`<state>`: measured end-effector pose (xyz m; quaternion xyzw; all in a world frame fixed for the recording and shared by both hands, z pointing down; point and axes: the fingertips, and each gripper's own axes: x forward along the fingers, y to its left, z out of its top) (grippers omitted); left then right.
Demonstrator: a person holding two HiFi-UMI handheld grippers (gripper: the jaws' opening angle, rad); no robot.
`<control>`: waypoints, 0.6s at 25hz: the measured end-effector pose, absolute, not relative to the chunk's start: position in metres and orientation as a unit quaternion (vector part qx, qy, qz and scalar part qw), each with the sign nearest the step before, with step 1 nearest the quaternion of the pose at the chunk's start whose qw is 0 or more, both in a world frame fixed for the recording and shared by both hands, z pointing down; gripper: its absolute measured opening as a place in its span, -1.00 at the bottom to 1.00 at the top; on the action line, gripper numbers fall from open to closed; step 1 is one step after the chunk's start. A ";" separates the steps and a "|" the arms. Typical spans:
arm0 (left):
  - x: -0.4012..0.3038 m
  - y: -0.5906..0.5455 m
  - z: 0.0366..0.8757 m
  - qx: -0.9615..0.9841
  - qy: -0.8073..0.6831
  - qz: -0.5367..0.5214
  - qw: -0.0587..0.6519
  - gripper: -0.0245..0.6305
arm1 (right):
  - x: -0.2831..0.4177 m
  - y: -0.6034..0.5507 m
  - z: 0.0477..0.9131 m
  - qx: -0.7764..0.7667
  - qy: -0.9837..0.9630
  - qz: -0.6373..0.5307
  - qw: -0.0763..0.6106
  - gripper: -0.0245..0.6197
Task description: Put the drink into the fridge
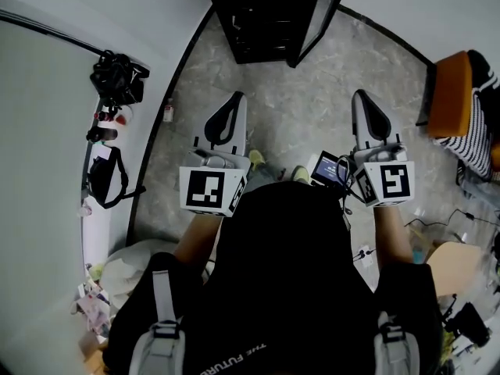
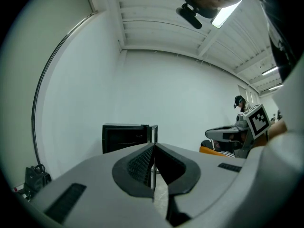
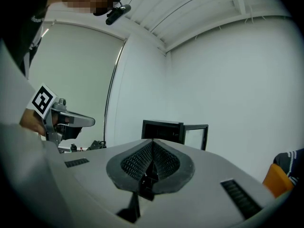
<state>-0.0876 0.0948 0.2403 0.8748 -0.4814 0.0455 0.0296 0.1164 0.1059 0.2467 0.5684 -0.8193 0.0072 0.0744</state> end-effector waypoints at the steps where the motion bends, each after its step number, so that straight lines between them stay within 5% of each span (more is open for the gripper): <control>1: -0.079 0.102 0.238 0.875 -0.481 0.046 0.030 -0.88 | 0.125 0.114 0.247 0.568 -0.819 0.014 0.076 -0.88; 15: -0.006 0.181 0.236 0.870 -0.490 0.056 0.019 -0.88 | 0.206 0.190 0.256 0.575 -0.815 0.030 0.065 -0.88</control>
